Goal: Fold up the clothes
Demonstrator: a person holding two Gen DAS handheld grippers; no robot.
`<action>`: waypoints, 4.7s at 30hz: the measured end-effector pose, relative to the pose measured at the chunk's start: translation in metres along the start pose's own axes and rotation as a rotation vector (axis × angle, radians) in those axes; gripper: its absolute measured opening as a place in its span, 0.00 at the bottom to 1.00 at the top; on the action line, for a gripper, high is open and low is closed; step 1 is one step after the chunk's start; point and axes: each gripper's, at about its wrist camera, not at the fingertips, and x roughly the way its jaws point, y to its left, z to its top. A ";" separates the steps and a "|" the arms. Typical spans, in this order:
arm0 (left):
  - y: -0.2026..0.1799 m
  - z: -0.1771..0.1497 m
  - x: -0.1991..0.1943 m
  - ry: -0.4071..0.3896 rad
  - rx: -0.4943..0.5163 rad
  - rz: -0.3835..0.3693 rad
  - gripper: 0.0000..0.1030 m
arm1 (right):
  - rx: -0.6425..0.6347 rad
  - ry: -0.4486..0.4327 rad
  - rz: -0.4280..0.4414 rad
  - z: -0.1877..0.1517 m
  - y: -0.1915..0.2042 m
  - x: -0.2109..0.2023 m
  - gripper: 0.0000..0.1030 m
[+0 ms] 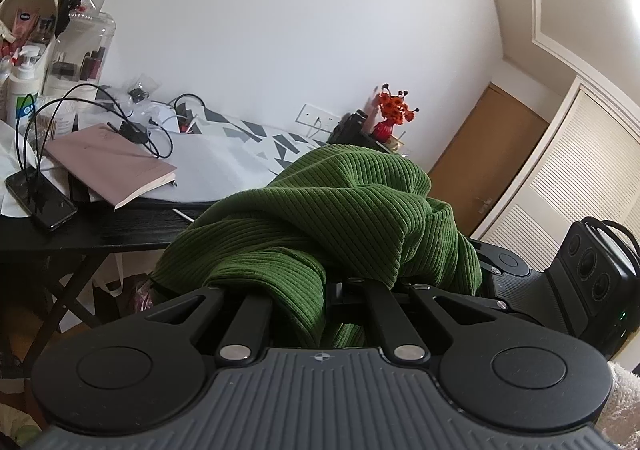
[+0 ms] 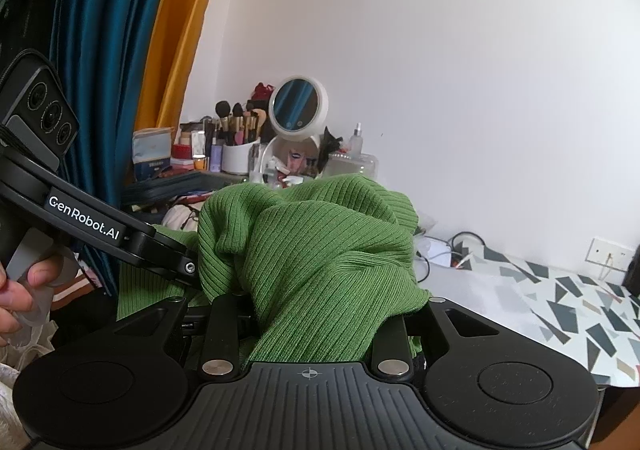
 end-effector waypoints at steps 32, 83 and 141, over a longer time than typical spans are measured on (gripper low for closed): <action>-0.089 0.085 0.296 -0.023 -0.033 0.055 0.04 | -0.020 0.013 0.045 -0.024 -0.346 0.051 0.26; -0.105 0.134 0.797 0.104 -0.435 0.718 0.05 | 0.365 0.414 -0.044 -0.237 -1.098 0.305 0.30; -0.089 0.105 0.862 0.238 -0.004 0.628 0.98 | 0.362 0.468 -0.394 -0.125 -1.054 0.245 0.99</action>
